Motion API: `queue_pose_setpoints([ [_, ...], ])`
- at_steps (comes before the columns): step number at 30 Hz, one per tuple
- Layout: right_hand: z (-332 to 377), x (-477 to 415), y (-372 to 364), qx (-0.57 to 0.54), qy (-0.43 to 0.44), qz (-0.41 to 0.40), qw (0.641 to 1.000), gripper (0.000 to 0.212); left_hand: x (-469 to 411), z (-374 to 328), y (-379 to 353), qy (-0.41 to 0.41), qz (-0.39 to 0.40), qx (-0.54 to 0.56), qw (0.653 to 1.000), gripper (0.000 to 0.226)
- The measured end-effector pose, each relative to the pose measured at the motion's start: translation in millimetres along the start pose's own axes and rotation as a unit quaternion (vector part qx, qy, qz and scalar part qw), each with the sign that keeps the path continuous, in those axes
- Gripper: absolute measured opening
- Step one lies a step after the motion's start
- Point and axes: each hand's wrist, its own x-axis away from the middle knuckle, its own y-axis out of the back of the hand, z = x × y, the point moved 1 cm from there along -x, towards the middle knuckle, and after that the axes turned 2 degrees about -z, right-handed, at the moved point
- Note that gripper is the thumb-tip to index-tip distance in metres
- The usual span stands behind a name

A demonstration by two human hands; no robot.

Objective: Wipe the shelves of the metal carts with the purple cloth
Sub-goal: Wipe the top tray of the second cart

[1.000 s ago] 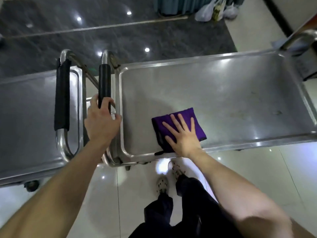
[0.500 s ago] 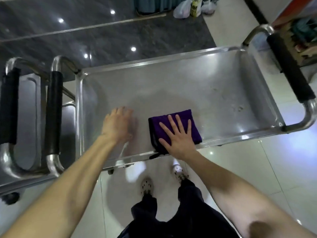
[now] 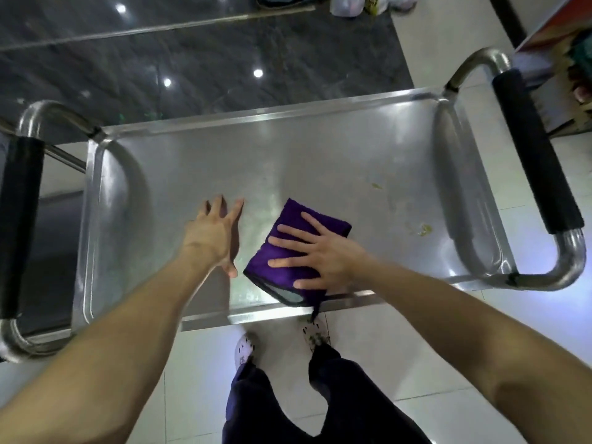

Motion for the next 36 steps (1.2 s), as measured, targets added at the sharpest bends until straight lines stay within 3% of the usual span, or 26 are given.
queue_pose_setpoints([
  [2, -47.7, -9.4, 12.2, 0.007, 0.048, 0.015, 0.999, 0.068, -2.7, -0.4, 0.5, -0.002, -0.004, -0.007, 1.000, 0.185],
  [4, -101.4, -26.3, 28.2, 0.016, 0.015, 0.018, 1.000, 0.069, -3.3, 0.6, -1.4, -0.002, -0.005, -0.008, 1.000, 0.185],
  [6, -155.5, -45.1, 47.8, 0.005, -0.102, 0.006, 0.995, 0.070, -4.5, 2.7, -3.7, 0.000, -0.008, -0.008, 1.000, 0.184],
  [8, -188.8, -66.5, 63.2, -0.030, -0.258, -0.019, 0.966, 0.072, -6.6, 3.3, -4.9, 0.003, -0.009, -0.006, 1.000, 0.183],
  [10, -183.5, -101.3, 65.2, -0.046, -0.400, -0.040, 0.915, 0.075, -8.4, 3.2, -3.1, 0.009, -0.007, -0.003, 1.000, 0.182],
  [12, -144.9, -142.8, 61.6, -0.052, -0.475, -0.055, 0.877, 0.079, -8.7, 2.3, -1.3, 0.009, -0.003, 0.001, 1.000, 0.181],
  [13, -121.1, -161.3, 58.6, -0.049, -0.473, -0.058, 0.878, 0.080, -7.9, 2.3, -2.0, 0.009, -0.006, 0.000, 1.000, 0.181],
  [16, -73.4, -193.4, 49.7, -0.023, -0.378, -0.033, 0.925, 0.079, -3.4, 4.6, -6.7, 0.007, -0.016, -0.015, 1.000, 0.178],
  [20, -100.4, -169.2, 52.6, -0.023, -0.244, -0.023, 0.969, 0.073, -2.1, 9.3, -11.7, 0.005, -0.013, -0.022, 1.000, 0.178],
  [22, -129.9, -136.2, 57.6, -0.027, -0.225, -0.029, 0.974, 0.070, -4.2, 9.8, -13.4, 0.008, -0.010, -0.017, 1.000, 0.183],
  [25, -181.4, -60.1, 67.1, -0.040, -0.327, -0.040, 0.943, 0.071, -6.1, 10.8, -14.5, 0.012, -0.005, -0.012, 1.000, 0.184],
  [29, -236.6, 58.8, 74.2, -0.058, -0.529, -0.035, 0.846, 0.075, -8.5, 11.2, -16.0, 0.011, -0.007, -0.004, 1.000, 0.185],
  [33, -224.5, 42.6, 70.6, -0.080, -0.633, -0.042, 0.769, 0.082, -9.0, 7.6, -16.4, 0.015, -0.017, 0.004, 1.000, 0.182],
  [34, -210.1, 18.6, 69.2, -0.084, -0.629, -0.045, 0.772, 0.083, -9.1, 7.3, -15.9, 0.015, -0.016, 0.005, 1.000, 0.182],
  [36, -166.6, -35.7, 64.2, -0.081, -0.571, -0.043, 0.816, 0.083, -8.5, 7.6, -15.1, 0.015, -0.009, 0.009, 1.000, 0.184],
])
